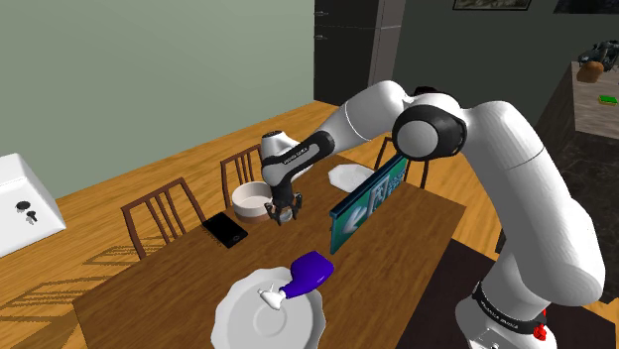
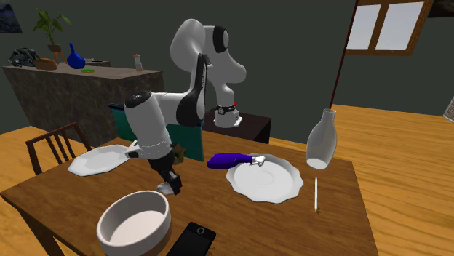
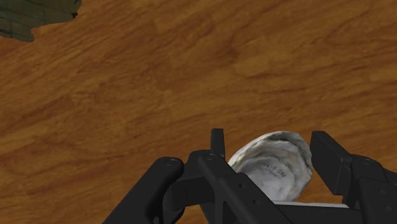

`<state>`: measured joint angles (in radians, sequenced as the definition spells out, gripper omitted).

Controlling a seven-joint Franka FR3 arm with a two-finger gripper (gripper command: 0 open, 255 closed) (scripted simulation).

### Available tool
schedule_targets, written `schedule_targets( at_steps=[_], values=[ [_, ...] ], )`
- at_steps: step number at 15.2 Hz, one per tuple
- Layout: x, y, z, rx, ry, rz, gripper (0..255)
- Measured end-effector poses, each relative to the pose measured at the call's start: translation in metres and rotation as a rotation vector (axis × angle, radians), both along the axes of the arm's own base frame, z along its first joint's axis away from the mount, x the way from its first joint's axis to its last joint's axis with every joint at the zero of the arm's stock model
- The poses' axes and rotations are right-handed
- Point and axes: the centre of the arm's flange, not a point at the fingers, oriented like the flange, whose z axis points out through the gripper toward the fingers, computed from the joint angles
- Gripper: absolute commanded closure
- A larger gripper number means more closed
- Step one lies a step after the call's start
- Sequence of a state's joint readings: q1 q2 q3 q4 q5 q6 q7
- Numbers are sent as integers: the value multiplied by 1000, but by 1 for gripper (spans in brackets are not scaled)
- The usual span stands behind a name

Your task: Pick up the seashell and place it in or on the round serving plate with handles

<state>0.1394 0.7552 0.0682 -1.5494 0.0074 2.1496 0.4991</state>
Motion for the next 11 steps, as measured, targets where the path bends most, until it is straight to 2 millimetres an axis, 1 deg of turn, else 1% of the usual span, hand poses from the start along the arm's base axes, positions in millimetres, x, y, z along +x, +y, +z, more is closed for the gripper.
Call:
schedule_targets(
  at_steps=[11],
  values=[
    [0,-1,59,0,0,0,255]
  ],
)
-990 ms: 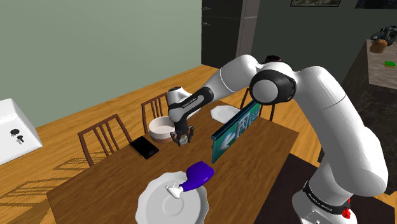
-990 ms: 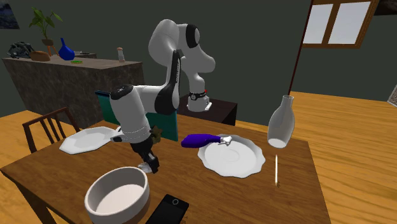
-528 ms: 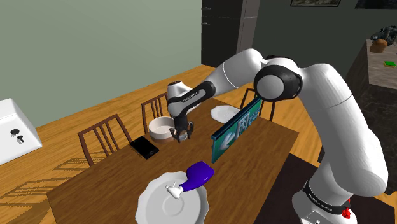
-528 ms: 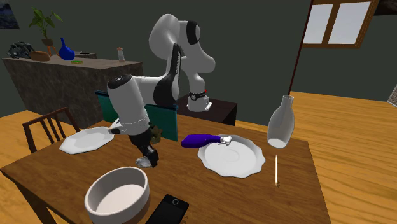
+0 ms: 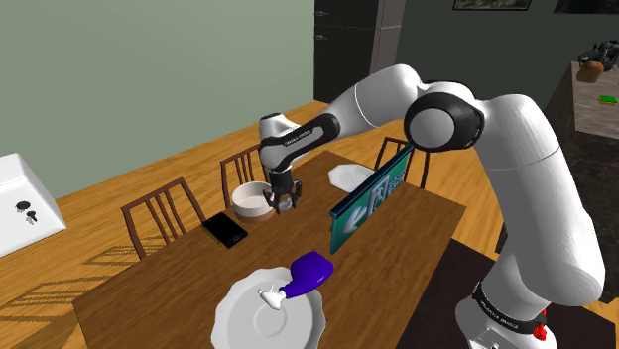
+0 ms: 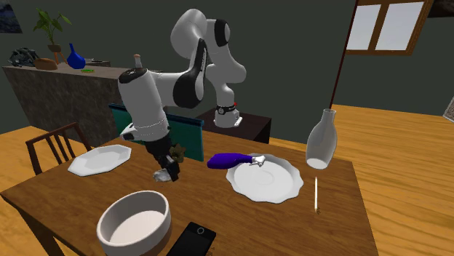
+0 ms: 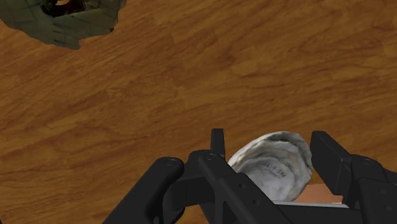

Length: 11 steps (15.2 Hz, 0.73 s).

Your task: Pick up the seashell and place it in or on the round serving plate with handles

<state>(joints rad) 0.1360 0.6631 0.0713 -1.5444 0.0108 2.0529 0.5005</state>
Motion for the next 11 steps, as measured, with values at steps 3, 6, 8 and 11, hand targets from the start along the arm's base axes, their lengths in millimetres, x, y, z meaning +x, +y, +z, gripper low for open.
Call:
schedule_targets(
  at_steps=[3,6,8,11],
  values=[
    [1,-1,16,0,0,0,255],
    [-18,19,21,0,0,0,255],
    [-34,40,23,0,1,1,255],
    [-62,67,19,0,1,1,255]
  ],
)
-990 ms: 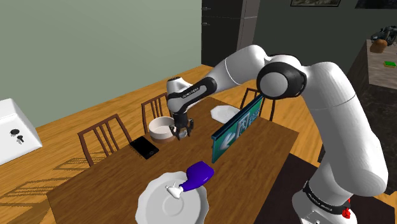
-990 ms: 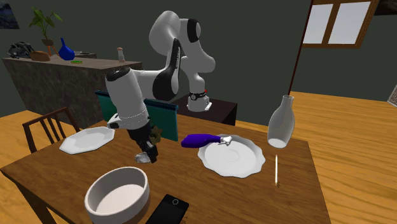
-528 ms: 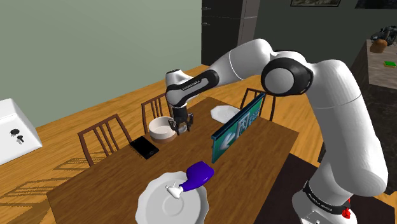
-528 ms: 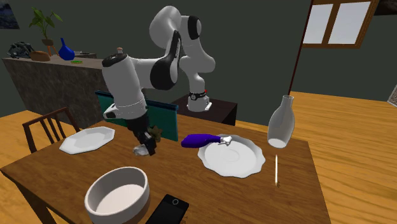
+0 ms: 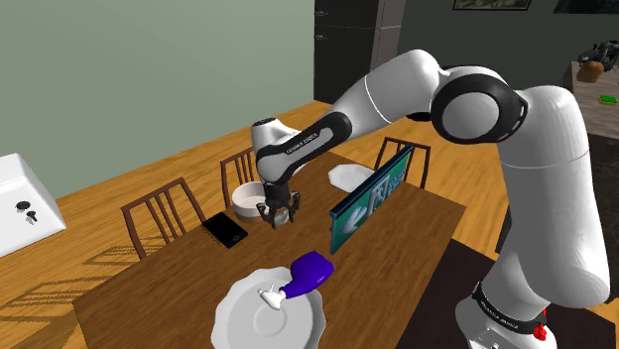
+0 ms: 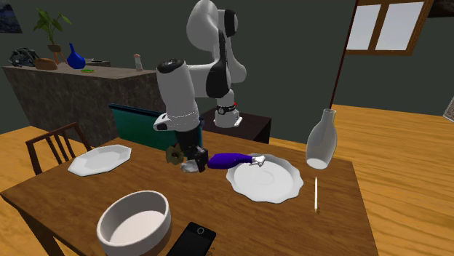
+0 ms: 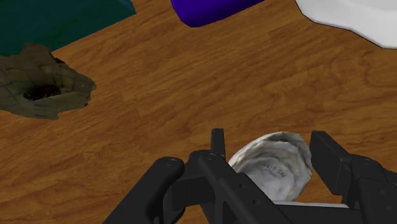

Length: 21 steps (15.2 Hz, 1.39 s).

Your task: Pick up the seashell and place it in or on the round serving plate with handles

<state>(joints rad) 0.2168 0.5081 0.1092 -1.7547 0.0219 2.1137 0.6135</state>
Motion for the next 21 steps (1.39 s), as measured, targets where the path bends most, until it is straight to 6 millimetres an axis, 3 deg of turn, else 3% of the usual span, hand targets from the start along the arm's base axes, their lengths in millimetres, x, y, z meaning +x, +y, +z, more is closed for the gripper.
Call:
schedule_targets(
  at_steps=[18,21],
  values=[
    [-160,180,3,0,0,1,255],
    [-175,197,1,0,0,1,255]
  ],
)
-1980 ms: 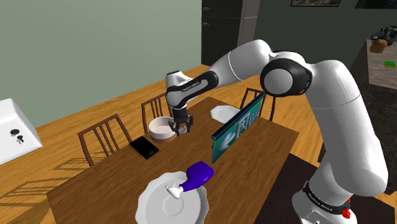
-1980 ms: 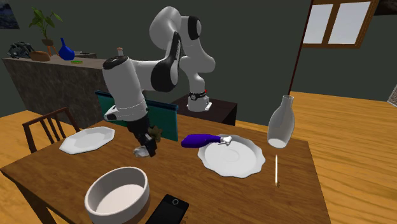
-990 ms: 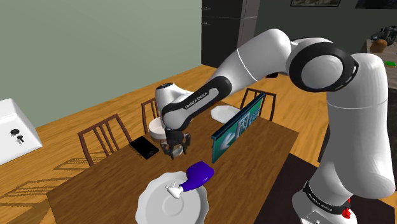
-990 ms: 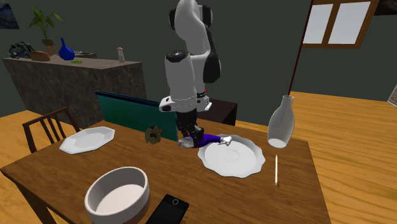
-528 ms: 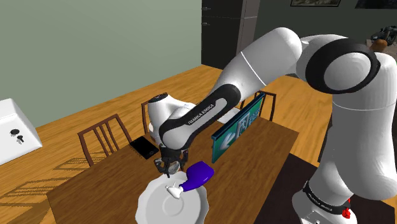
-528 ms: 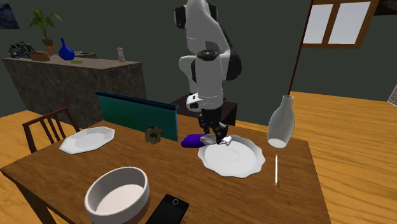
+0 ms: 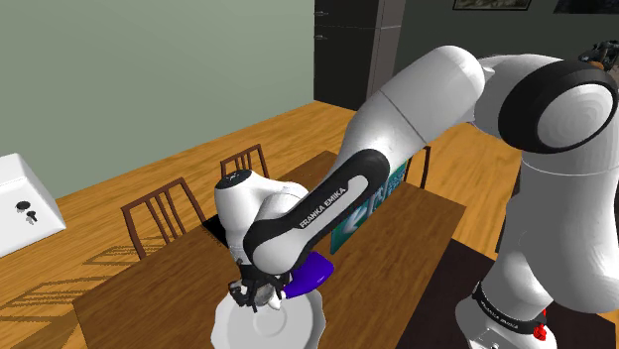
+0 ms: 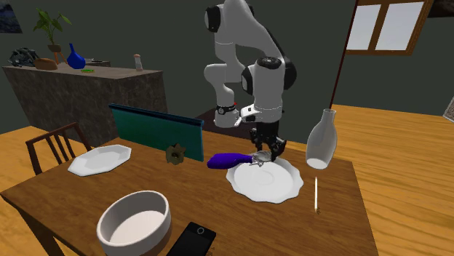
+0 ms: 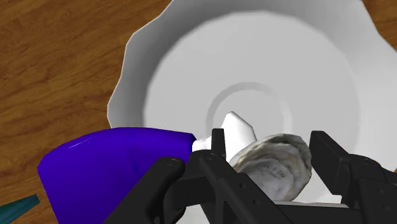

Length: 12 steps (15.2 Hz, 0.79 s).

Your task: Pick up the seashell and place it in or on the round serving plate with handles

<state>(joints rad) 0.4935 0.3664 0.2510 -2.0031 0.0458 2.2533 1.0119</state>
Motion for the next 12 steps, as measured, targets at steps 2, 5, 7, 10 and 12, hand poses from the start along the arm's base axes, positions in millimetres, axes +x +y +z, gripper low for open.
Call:
schedule_targets(
  at_steps=[2,5,7,10,12],
  values=[
    [-2,1,-8,0,0,-1,255],
    [-3,2,-23,0,0,-1,255],
    [-2,2,-34,0,0,-1,255],
    [-3,2,-48,0,0,-1,255],
    [-2,3,-61,0,0,-1,255]
  ],
)
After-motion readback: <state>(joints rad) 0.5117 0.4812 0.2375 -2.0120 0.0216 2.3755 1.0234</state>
